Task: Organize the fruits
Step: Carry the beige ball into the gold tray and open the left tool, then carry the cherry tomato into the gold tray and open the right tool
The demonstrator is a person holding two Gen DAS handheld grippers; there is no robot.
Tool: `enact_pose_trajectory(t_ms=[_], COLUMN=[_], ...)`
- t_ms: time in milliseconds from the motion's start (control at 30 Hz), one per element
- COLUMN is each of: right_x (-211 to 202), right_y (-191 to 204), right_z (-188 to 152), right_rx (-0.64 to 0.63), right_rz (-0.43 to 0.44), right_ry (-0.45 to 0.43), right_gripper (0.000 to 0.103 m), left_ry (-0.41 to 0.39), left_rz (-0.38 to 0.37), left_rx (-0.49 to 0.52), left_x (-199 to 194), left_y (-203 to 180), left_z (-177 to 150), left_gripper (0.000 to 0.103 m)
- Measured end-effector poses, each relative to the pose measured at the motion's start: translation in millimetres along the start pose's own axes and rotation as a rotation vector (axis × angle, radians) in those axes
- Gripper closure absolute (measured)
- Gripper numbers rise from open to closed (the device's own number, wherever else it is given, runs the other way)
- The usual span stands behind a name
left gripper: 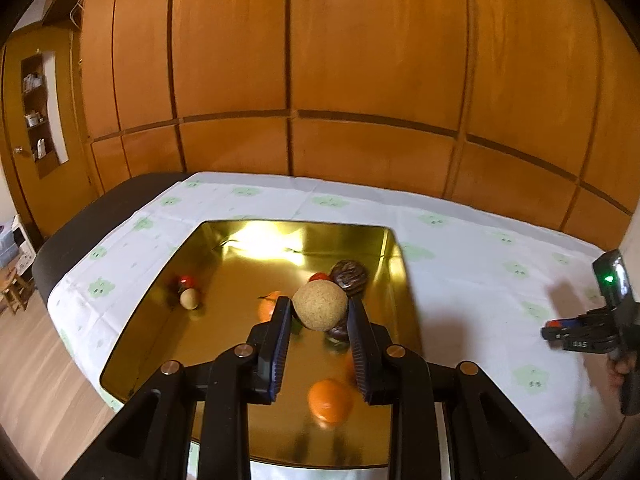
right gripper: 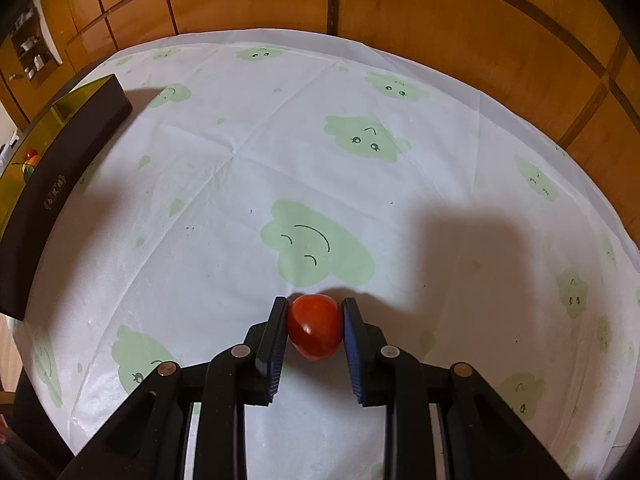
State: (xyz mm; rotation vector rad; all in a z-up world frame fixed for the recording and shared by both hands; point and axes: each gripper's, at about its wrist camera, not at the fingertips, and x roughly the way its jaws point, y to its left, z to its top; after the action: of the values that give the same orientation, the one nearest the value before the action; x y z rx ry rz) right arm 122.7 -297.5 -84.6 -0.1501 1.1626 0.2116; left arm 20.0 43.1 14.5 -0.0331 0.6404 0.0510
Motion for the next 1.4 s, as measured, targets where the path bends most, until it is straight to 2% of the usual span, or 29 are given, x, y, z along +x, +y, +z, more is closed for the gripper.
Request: enact_pose_trajectory(t_ms=[767,1033,1267,1400], right_x=[-0.7,-0.2,-0.8,-1.0], right_y=[5.6,7.0,7.5,7.6], right_z=[-1.2,-1.5,-1.4,-1.6], right_rx=[-0.029,-0.033,-0.039,-0.042], right_rz=[-0.029,-0.033,-0.038,-0.041], right_ry=[-0.003,-0.004,-0.005,-0.007], right_gripper=[0.077,0.077,0.077,0.077], left_ry=[0.190,0.207,0.191,0.176], left_rz=[0.056,0.080,0.091,0.090], left_rx=[-0.029,-0.051,-0.052,-0.059], left_x=[75.6,83.9,78.3,73.3], left_y=[22.3,31.4,31.0,29.4], left_z=[-10.9,-15.2,-18.5,-17.8], left_gripper=[0.074,0.074,0.071,0.064])
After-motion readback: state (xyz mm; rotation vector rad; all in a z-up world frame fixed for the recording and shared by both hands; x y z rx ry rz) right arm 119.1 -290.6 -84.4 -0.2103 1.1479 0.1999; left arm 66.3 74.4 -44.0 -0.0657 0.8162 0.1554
